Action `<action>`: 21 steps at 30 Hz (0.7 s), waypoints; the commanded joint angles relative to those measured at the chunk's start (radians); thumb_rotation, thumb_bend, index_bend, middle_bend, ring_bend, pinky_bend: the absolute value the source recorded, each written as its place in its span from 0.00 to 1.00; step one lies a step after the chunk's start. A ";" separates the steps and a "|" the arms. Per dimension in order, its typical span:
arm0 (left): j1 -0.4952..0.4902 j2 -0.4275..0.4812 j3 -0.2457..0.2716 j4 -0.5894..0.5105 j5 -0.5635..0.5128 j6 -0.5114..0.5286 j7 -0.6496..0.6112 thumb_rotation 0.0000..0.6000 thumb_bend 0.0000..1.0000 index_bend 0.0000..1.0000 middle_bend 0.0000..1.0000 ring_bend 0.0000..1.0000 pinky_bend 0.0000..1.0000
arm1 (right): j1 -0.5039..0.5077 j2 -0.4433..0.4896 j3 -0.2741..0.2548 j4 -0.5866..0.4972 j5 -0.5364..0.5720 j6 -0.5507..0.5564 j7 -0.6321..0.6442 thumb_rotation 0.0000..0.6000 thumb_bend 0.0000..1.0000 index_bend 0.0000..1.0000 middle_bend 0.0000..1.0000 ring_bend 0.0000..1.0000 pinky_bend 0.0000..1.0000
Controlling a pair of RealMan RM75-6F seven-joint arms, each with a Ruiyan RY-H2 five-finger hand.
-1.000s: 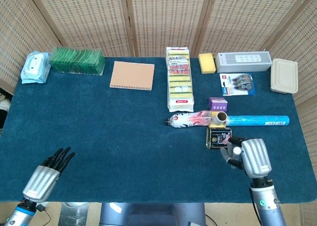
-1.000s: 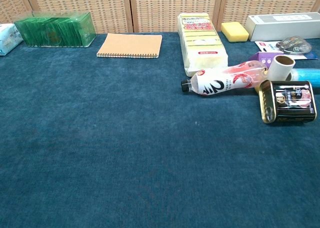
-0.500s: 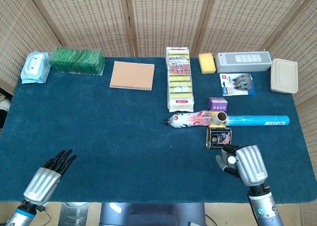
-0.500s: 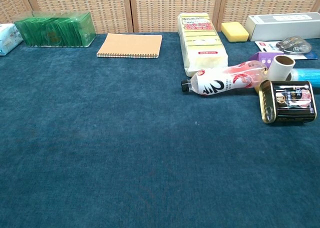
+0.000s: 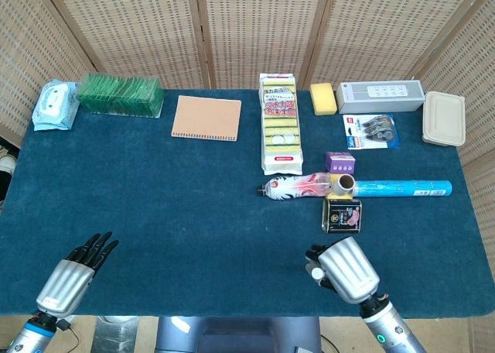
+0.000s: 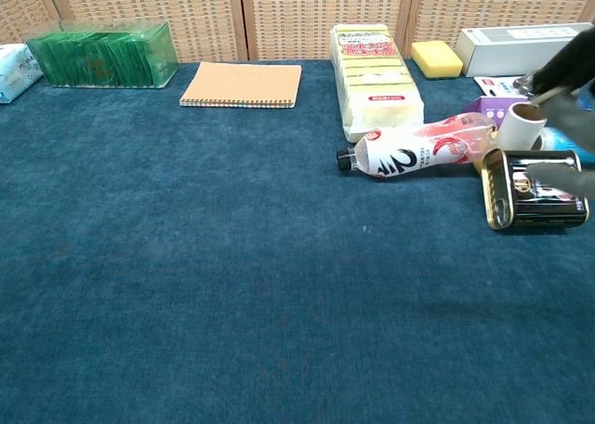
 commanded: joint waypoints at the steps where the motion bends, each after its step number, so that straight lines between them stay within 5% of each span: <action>1: 0.005 -0.007 -0.010 0.004 -0.009 0.010 0.015 1.00 0.21 0.03 0.03 0.05 0.26 | 0.027 -0.078 0.101 -0.073 0.052 0.050 -0.089 1.00 0.37 0.80 1.00 1.00 1.00; 8: 0.007 0.010 0.006 0.007 0.021 0.029 -0.025 1.00 0.21 0.03 0.03 0.04 0.26 | -0.036 -0.054 0.176 -0.163 0.232 0.163 0.174 1.00 0.37 0.80 1.00 1.00 1.00; 13: 0.001 -0.004 0.001 0.004 0.007 0.005 0.000 1.00 0.21 0.03 0.03 0.04 0.26 | -0.008 -0.029 0.208 -0.136 0.339 0.101 0.246 1.00 0.37 0.80 1.00 1.00 1.00; 21: -0.002 -0.003 0.012 -0.006 0.021 -0.003 0.006 1.00 0.21 0.03 0.03 0.04 0.26 | 0.078 -0.186 0.349 -0.037 0.500 0.118 0.307 1.00 0.37 0.80 1.00 1.00 1.00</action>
